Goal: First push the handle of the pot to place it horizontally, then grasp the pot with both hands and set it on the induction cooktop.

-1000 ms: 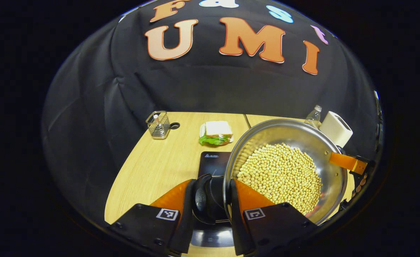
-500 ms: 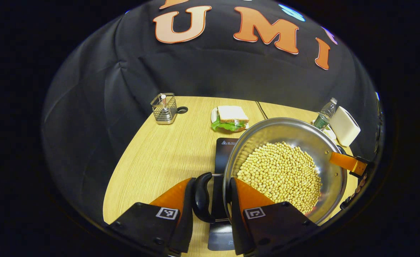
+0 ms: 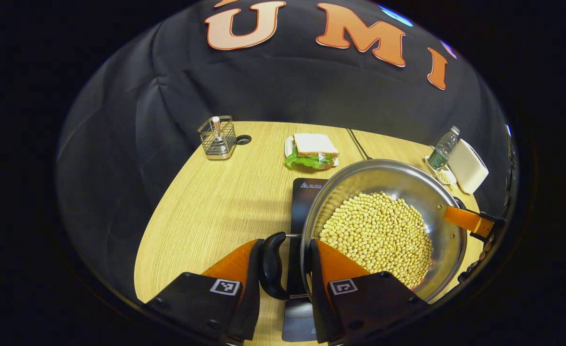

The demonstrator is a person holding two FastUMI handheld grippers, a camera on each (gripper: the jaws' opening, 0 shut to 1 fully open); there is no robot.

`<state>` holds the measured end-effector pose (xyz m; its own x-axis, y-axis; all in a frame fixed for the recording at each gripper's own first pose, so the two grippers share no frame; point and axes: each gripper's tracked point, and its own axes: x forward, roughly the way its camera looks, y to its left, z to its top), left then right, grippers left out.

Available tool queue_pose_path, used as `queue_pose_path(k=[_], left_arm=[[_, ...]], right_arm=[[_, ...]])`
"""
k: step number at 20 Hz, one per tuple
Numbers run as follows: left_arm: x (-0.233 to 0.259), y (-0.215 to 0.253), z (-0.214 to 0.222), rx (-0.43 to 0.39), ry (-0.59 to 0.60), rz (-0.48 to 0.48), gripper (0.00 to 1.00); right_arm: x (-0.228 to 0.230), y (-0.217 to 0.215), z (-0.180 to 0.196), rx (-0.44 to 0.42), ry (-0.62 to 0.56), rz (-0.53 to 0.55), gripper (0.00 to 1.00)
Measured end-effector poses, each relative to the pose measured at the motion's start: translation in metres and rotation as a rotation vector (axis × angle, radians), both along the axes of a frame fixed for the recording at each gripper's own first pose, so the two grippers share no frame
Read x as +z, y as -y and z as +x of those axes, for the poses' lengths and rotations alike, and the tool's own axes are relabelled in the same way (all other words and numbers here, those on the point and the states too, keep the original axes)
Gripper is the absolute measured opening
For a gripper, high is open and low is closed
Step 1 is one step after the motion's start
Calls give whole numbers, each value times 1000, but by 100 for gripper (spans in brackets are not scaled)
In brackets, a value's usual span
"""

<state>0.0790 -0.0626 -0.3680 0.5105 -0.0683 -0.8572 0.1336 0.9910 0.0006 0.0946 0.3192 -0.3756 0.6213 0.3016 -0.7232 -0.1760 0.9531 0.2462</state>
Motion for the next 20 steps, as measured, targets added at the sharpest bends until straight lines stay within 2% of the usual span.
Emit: queue_pose_path(k=[3, 4, 7, 9, 11, 12, 13, 14, 15, 16, 17, 18, 19, 20], left_arm=[[1, 0, -1, -11, 9, 7, 55], [0, 1, -1, -13, 9, 11, 58], [3, 1, 0, -28, 19, 24, 56], [4, 0, 1, -37, 24, 27, 63], [3, 0, 1, -32, 24, 24, 60], [4, -1, 0, -29, 26, 26, 67], [7, 0, 1, -28, 40, 24, 63], [11, 1, 5, -29, 60, 24, 70], [18, 2, 7, -32, 82, 23, 66], [26, 4, 9, -34, 101, 22, 81], [33, 6, 11, -37, 124, 22, 83], [42, 6, 13, -38, 148, 27, 96], [52, 7, 14, -39, 175, 38, 99], [63, 7, 16, -37, 206, 48, 96]], right_arm=[[-2, -1, 0, -5, -7, 1, 47], [-3, -1, 0, -1, -8, -2, 48], [-6, 2, -3, -2, -23, -11, 52], [-6, 1, -2, -7, -23, -12, 56], [-6, 2, -2, -7, -17, -18, 58], [-6, 1, -1, -6, -18, -19, 59], [-3, 2, -1, -9, -8, -16, 57], [3, 4, 2, -16, 10, -19, 63], [9, 8, 7, -23, 33, -29, 65], [17, 12, 10, -28, 57, -41, 68], [24, 17, 11, -31, 77, -50, 70], [33, 21, 12, -33, 96, -53, 79], [43, 24, 14, -35, 117, -52, 87], [54, 28, 15, -37, 138, -53, 90]])
